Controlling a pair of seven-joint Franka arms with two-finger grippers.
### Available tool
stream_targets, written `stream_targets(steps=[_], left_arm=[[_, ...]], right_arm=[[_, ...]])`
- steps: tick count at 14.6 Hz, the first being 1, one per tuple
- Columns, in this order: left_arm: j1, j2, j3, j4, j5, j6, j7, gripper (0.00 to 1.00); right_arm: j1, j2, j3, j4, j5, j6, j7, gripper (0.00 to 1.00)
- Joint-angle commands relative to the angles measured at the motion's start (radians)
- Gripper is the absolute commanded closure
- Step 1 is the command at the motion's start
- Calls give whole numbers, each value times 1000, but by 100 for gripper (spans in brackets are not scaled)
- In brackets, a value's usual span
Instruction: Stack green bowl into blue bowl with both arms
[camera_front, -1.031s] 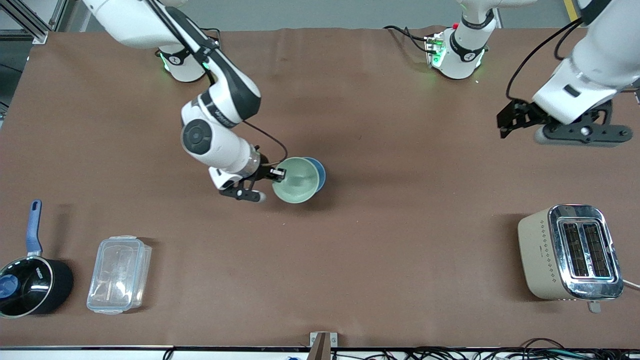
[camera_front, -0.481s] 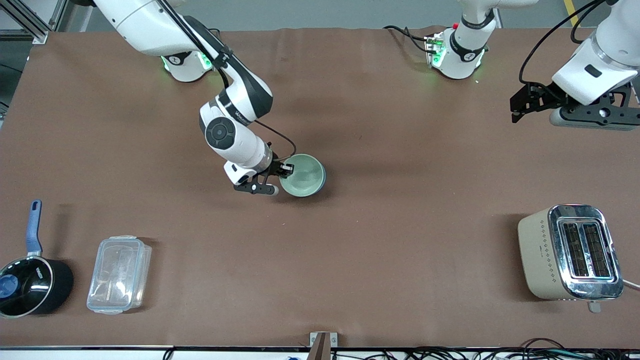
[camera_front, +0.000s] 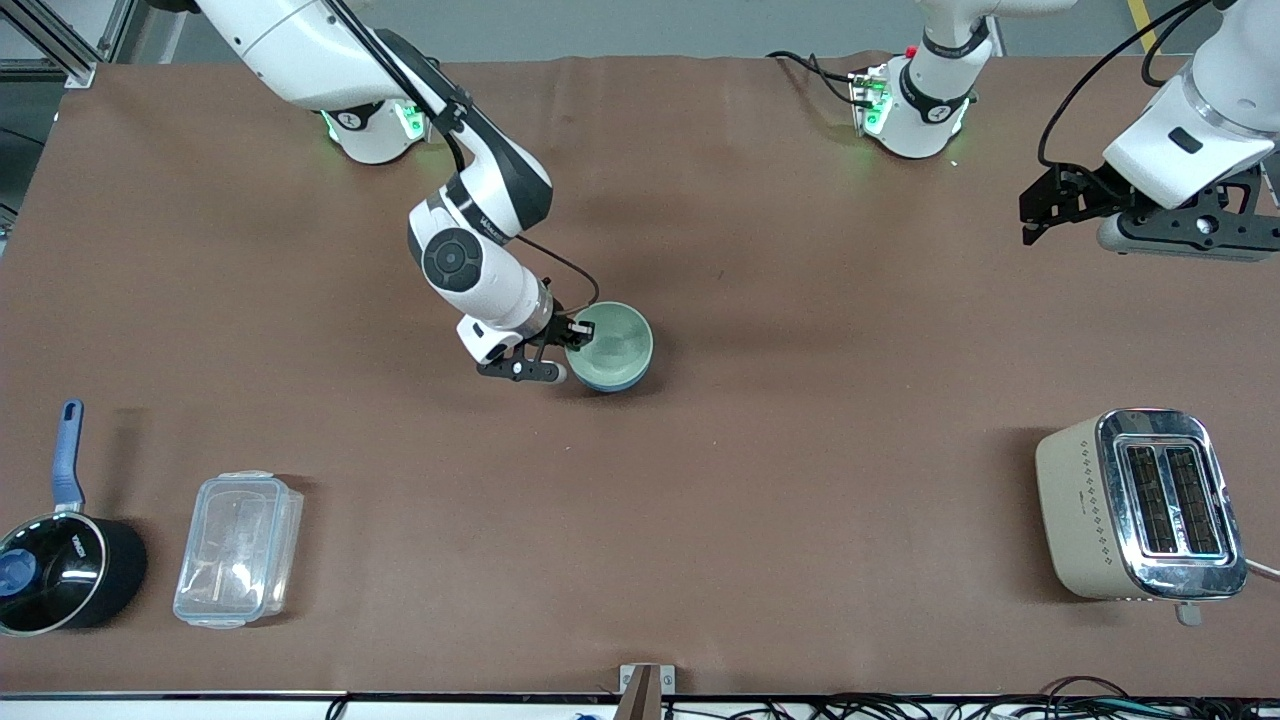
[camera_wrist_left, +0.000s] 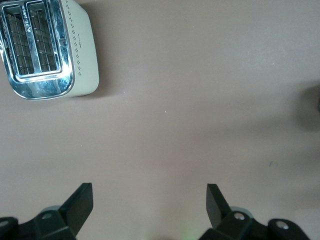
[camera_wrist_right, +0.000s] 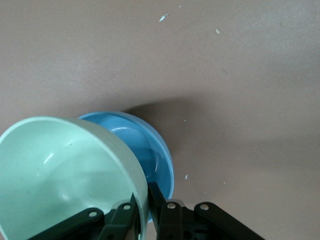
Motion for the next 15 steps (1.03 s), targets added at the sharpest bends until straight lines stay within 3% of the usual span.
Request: stream_targets(steps=[1,6,9,11,15], left_arm=[[0,-23,6,-13,-7,10,23,0],[-1,-15,5,-10,-10,35,23,0],[-1,-11,5,-7,-10,47,23,0],[-3,-7,5,-8,-8,58,21,0],[-1,-6,5,-7,-8,58,23,0]], right_arm=[[1,10,1,-11,-10,40,15,96],[11,25,-6,-12,-11,59,15,93],[11,25,-6,-11,-10,56,17,71],[11,25,-6,-11,-10,53,18,63],[-2,-1,-27,0,-10,30,12,61]])
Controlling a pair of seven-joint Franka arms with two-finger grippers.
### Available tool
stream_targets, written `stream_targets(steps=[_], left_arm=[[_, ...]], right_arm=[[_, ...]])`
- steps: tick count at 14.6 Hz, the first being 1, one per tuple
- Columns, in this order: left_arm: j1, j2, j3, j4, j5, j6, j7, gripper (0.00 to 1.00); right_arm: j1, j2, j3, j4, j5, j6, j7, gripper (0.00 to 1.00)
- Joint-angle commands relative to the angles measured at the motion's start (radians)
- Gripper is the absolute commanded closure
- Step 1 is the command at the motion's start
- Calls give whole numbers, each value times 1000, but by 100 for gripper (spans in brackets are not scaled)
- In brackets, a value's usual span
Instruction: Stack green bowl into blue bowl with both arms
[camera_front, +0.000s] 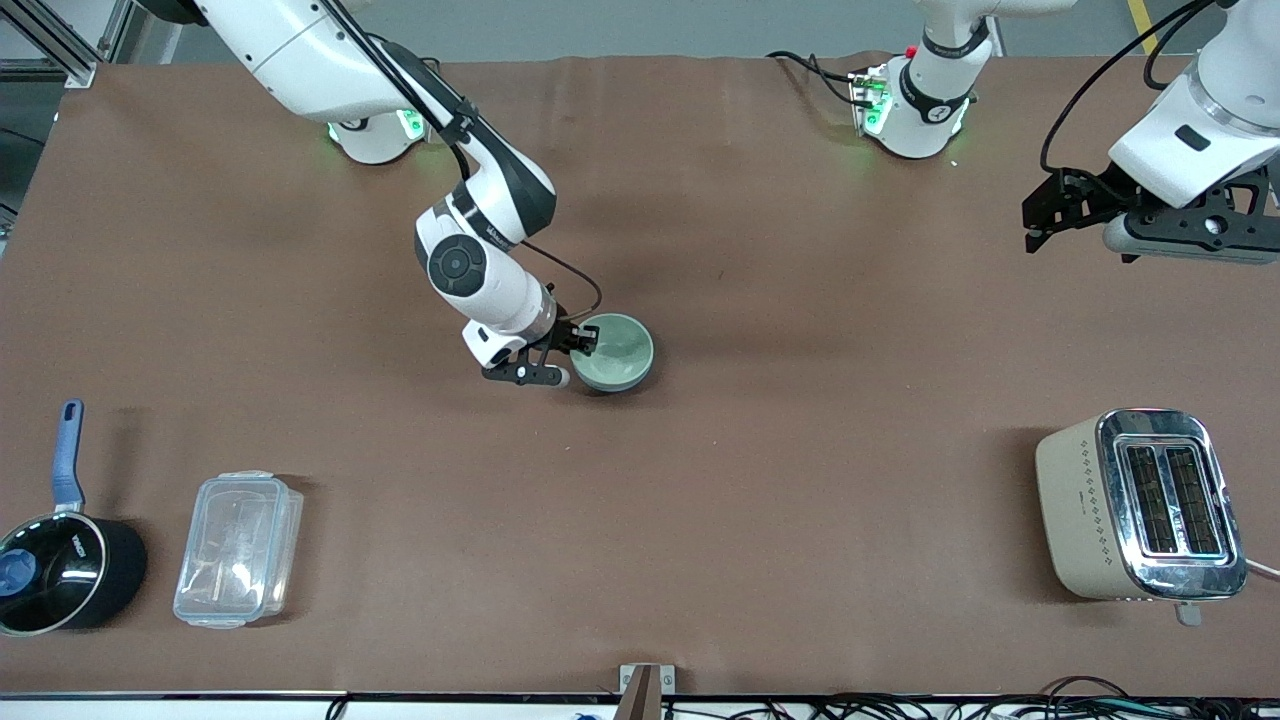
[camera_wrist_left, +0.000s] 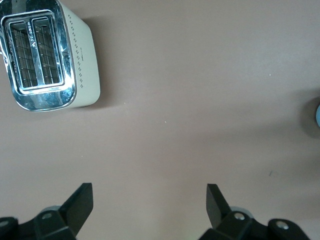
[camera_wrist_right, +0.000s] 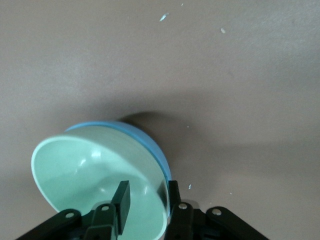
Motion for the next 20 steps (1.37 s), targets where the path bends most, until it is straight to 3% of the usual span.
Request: stream_targets(steps=[1,4,7,11,14,17,20], left_arm=[[-3,-6,4,-6,-8,13,20,0],[-1,-6,4,-6,-11,13,20,0],[-3,-6,4,-5,-11,13,20,0],[-10,1,3,-6,-13,28,19,0],[-13,7,0,-5,-14,28,17,0],[-12,7,0,-3,-13,28,19,0],[-3,7,0,23,-13,22,19,0]], right_arm=[[-12,-61,-22,7,-8,-56,7,59],[-45,-137,-56,56,-8,-240,-8,59],[-131,-228,-62,68,-8,-299,-79,56],[-265,-367,-70,71,-23,-357,-119,39],[-302,-449,-125,87,-142,-424,-164,24],[-299,-472,-209,203,-150,-620,-252,6],[-285,-472,-284,347,-152,-814,-350,0]])
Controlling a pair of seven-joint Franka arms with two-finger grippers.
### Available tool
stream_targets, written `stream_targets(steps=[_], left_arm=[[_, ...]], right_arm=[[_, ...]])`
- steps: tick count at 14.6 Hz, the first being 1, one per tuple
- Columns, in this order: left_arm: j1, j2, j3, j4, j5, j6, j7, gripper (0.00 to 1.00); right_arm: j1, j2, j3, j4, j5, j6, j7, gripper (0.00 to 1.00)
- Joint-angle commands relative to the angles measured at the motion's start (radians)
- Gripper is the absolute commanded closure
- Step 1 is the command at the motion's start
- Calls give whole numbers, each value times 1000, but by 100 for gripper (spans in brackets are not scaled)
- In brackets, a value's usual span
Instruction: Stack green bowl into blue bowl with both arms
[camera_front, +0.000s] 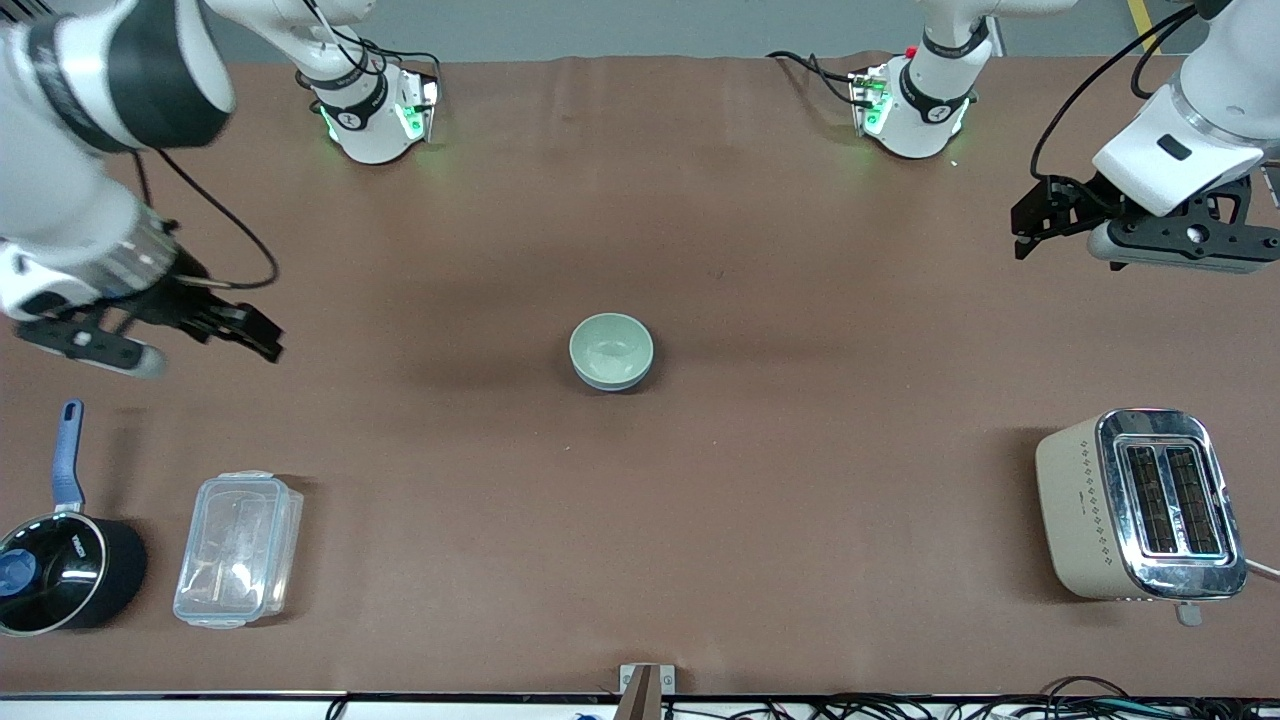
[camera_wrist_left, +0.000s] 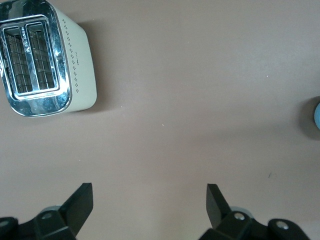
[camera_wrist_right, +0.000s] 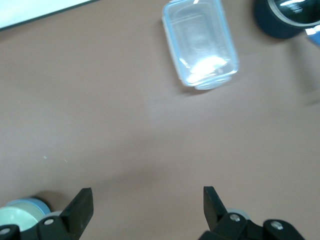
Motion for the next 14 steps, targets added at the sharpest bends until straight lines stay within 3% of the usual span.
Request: stream_targets(steps=[1,4,7,9,14], left_arm=[[8,-3,1,31,-10,2,16,0],[9,2,9,46,-2,-4,16,0],[11,0,15,48,-2,-7,17,0],[11,0,15,48,-2,-8,17,0],[11,0,15,48,-2,-11,16,0]], right_arm=[[15,5,-60,133,-17,-150,-108,0],[43,8,-146,246,-2,-281,-217,0],[35,8,-166,326,-10,-382,-327,0],[32,-7,-177,326,-2,-457,-341,1],[37,-25,-190,299,7,-442,-352,1]])
